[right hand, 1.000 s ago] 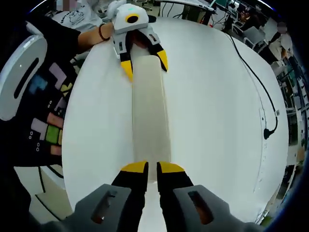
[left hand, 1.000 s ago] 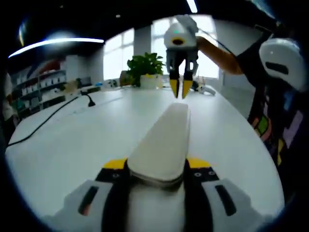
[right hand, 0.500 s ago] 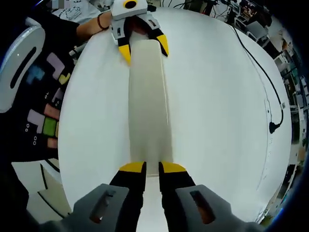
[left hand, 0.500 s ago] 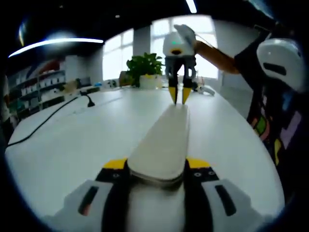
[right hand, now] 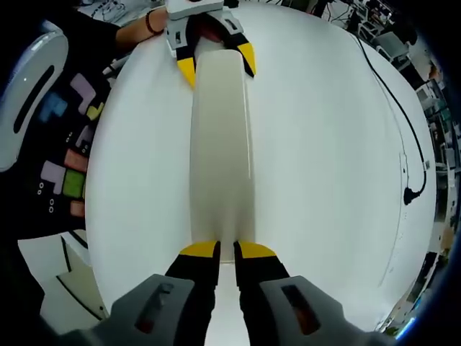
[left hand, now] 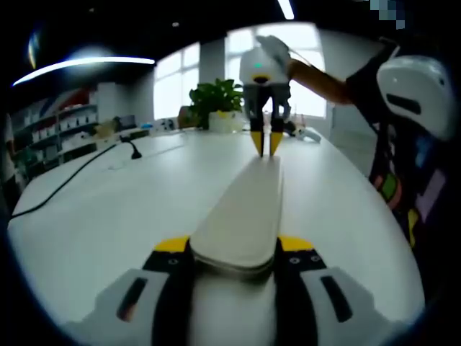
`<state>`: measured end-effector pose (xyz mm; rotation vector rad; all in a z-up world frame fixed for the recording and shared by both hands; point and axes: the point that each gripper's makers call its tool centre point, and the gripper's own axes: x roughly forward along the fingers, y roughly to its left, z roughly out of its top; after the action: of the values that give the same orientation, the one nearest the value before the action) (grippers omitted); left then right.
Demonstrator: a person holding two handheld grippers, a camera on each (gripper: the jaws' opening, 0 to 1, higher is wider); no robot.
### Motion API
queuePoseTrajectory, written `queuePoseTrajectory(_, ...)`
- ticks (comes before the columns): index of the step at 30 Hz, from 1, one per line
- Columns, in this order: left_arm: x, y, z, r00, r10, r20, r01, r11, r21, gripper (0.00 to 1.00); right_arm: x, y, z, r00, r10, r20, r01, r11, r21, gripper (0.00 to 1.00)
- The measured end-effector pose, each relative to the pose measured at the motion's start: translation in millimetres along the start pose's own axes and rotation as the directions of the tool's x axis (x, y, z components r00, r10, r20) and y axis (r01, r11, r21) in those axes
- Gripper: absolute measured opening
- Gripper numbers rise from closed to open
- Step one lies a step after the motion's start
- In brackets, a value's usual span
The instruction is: Arrange the utensils inside the cutlery case until each visible utensil rests in its matching compartment.
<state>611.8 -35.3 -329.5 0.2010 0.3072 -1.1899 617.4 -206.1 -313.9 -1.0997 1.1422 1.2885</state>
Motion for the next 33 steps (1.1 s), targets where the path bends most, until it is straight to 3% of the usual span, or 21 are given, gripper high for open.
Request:
queuePoseTrajectory(8, 1.6, -1.7, 0.8, 1.000, 0.004, -0.001, -0.004, 1.000, -0.001, 0.47, 2.0, 1.3, 1.2, 0.997, 0.001, -0.071, -0.004, 0.999, -0.044, 0.08)
queuePoseTrajectory(17, 0.1, -1.8, 0.3, 1.000, 0.010, -0.008, -0.010, 1.000, -0.001, 0.47, 1.8, 1.4, 1.3, 0.998, -0.027, -0.064, 0.024, 0.999, -0.048, 0.08)
queuePoseTrajectory(20, 0.0, -1.7, 0.2, 1.000, 0.009, -0.009, -0.009, 1.000, -0.003, 0.47, 1.9, 2.9, 1.2, 0.988, -0.089, -0.123, 0.080, 0.994, -0.076, 0.07)
queuePoseTrajectory(24, -0.1, -1.1, -0.1, 1.000, 0.009, -0.014, -0.009, 1.000, -0.002, 0.47, 2.3, 2.7, 1.6, 0.987, -0.079, -0.141, 0.071, 0.996, -0.063, 0.07)
queuePoseTrajectory(29, -0.8, 0.4, -0.9, 1.000, 0.009, -0.009, -0.009, 1.000, -0.002, 0.47, 1.0, 2.9, 0.2, 0.992, -0.048, -0.113, 0.047, 0.999, -0.013, 0.06)
queuePoseTrajectory(31, -0.9, 0.6, -1.0, 1.000, 0.008, -0.009, -0.008, 1.000, -0.001, 0.47, -0.4, 1.8, -0.1, 0.993, -0.053, -0.106, 0.050, 0.998, -0.040, 0.06)
queuePoseTrajectory(33, -1.2, 0.5, -1.2, 1.000, 0.005, -0.007, -0.005, 1.000, -0.001, 0.47, -0.4, 5.9, 0.3, 0.996, -0.068, -0.055, 0.069, 0.997, 0.021, 0.06)
